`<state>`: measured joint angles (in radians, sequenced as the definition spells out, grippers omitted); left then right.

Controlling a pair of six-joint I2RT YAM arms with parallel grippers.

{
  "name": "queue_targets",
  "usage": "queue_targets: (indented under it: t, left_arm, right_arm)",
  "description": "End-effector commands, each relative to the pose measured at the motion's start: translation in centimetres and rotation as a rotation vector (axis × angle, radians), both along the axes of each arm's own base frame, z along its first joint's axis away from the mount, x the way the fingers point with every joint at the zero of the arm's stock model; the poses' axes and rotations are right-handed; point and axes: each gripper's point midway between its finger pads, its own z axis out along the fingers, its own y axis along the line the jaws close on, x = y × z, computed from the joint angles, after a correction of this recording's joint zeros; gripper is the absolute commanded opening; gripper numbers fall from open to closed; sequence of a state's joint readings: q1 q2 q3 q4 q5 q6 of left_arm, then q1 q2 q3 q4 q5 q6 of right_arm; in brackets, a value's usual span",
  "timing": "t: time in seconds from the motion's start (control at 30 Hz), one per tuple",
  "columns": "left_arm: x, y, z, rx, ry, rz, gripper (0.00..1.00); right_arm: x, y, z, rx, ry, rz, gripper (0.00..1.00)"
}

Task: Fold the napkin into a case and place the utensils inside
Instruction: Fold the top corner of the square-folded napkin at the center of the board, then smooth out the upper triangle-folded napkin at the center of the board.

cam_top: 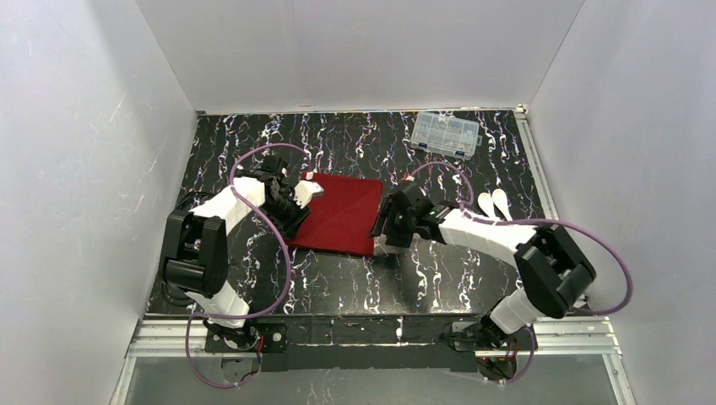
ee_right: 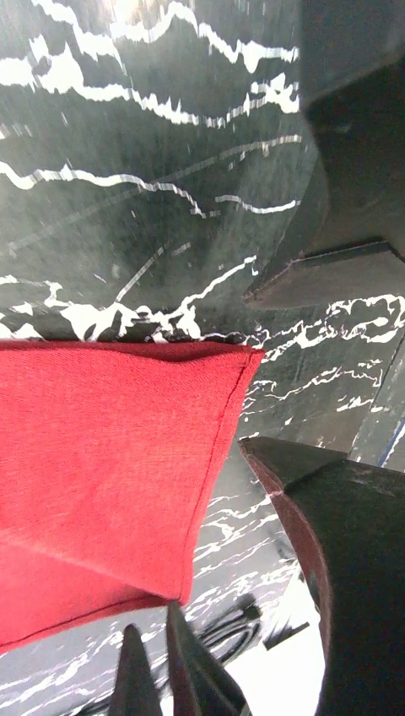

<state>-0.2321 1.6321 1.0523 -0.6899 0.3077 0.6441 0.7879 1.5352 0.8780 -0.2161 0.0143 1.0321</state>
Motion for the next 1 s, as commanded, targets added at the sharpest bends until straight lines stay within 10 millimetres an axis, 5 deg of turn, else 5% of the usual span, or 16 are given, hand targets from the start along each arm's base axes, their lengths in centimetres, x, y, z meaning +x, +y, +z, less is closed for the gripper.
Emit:
queue_targets:
  t: [0.0, 0.13, 0.27, 0.5, 0.8, 0.97]
  left_arm:
    - [-0.4, 0.4, 1.2, 0.006, -0.016, -0.016, 0.38]
    - [-0.4, 0.4, 2.4, 0.001, -0.025, -0.026, 0.39]
    - [-0.9, -0.2, 3.9, -0.03, 0.002, -0.038, 0.46]
    - [-1.2, -1.1, 5.0, -0.074, 0.082, -0.051, 0.47]
    - [0.4, -2.2, 3.9, -0.105, 0.105, 0.04, 0.36]
    - [0.9, -2.0, 2.1, -0.088, 0.083, 0.054, 0.3]
  right_arm:
    - [2.5, -3.0, 2.9, -0.041, -0.076, -0.036, 0.64]
    - [7.7, -3.8, 6.8, -0.014, -0.156, -0.058, 0.55]
    - [12.7, -1.6, 9.1, 0.069, -0.211, -0.009, 0.52]
    - [17.6, 3.2, 5.3, 0.095, -0.133, 0.107, 0.33]
    - [20.3, 2.1, 1.5, 0.158, -0.069, 0.137, 0.15]
    - [20.2, 1.7, -0.4, 0.217, 0.006, 0.142, 0.13]
